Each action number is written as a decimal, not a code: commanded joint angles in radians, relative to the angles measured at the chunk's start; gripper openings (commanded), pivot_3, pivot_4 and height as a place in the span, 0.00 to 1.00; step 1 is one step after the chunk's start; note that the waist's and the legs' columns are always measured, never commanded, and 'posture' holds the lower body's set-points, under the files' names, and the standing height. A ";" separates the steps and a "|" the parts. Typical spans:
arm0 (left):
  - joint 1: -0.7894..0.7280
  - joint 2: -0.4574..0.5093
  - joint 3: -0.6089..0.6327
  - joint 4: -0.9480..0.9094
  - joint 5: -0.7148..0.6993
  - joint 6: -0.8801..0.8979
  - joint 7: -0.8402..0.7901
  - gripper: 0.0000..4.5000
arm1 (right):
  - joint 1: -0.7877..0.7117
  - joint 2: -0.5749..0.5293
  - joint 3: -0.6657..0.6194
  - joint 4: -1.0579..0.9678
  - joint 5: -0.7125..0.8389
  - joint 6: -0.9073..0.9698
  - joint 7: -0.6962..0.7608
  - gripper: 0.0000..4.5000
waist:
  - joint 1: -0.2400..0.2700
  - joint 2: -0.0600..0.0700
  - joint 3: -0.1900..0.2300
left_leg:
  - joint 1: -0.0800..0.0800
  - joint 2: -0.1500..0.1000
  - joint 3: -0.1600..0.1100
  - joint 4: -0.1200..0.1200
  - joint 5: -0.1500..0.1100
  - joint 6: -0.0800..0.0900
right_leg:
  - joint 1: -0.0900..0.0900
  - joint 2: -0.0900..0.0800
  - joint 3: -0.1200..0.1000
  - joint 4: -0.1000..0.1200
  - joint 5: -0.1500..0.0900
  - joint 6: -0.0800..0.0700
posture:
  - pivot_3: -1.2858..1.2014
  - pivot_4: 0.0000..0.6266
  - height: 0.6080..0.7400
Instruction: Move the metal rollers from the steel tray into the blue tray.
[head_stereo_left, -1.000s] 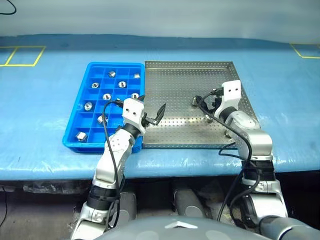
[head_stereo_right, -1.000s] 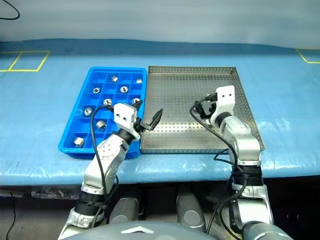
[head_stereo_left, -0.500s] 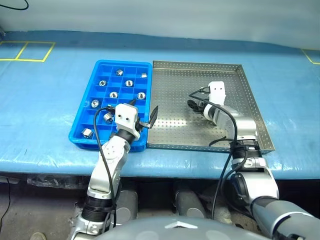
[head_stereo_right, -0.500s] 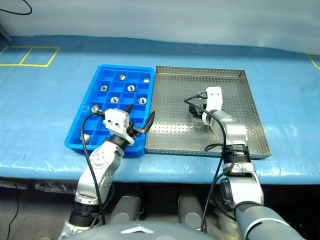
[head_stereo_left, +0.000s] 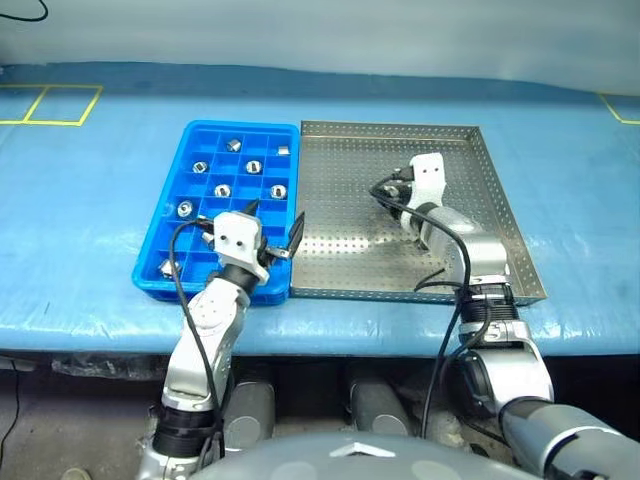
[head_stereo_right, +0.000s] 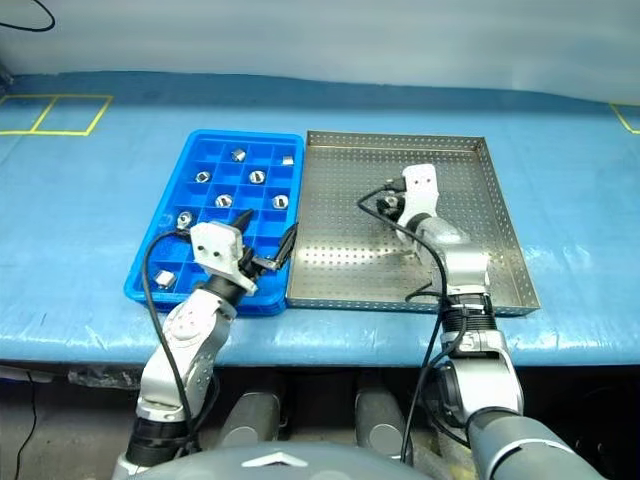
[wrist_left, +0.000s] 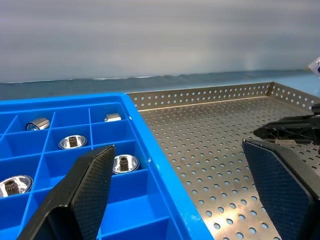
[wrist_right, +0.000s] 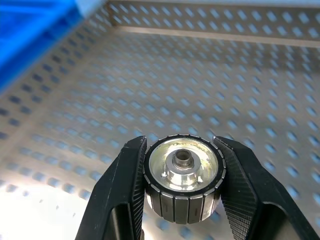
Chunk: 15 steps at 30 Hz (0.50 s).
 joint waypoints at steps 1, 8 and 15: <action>0.038 0.010 0.031 -0.086 -0.010 -0.043 0.009 1.00 | -0.039 0.028 0.031 -0.085 0.033 -0.045 0.061 0.38 | 0.006 0.000 0.000 | 0.000 0.000 -0.001 0.000 0.000 0.000 | 0.000 0.000 -0.001 0.000 0.000 0.000 | 0.60 0.24 1.00; 0.175 0.016 0.064 -0.172 0.042 -0.060 0.074 1.00 | -0.177 0.135 0.175 0.070 -0.004 -0.133 0.195 0.38 | 0.056 0.001 0.001 | 0.000 0.000 -0.003 0.000 0.000 0.000 | 0.000 0.000 -0.004 0.000 -0.004 -0.007 | 0.67 0.24 1.00; 0.243 0.007 0.057 -0.206 0.075 -0.078 0.116 1.00 | -0.278 0.194 0.249 0.297 -0.089 -0.204 0.218 0.38 | 0.130 0.001 0.001 | -0.001 0.000 -0.007 -0.001 0.000 -0.002 | 0.000 -0.003 -0.013 0.000 -0.006 -0.010 | 0.70 0.24 1.00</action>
